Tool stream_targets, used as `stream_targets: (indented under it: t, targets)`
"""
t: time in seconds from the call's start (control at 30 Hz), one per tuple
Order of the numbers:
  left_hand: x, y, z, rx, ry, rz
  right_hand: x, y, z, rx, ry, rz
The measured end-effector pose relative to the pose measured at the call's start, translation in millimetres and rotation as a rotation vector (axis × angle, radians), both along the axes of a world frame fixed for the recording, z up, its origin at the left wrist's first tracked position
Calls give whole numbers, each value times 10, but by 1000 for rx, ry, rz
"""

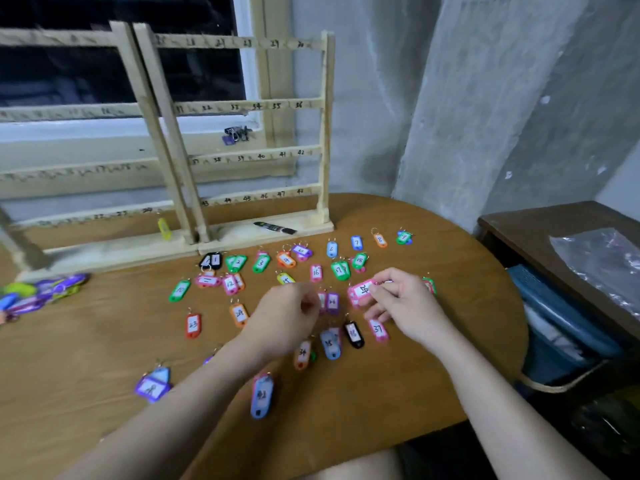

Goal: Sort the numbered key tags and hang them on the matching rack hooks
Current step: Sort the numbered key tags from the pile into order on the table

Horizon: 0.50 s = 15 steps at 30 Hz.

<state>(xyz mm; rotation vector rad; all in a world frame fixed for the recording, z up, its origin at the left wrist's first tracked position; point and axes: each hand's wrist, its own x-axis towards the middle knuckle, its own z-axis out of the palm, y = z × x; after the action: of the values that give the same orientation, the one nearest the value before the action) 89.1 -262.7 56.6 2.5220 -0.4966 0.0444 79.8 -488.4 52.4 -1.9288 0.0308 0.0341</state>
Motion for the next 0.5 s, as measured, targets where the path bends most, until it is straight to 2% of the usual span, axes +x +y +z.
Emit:
stream_targets:
  t: [0.23,0.5]
  targets:
    - [-189,970,-37,-53,7,239,291,800,18,-129,-51,128]
    - [-370,1655,-97,-84,0,393,511,1330,65,-468,-35,295]
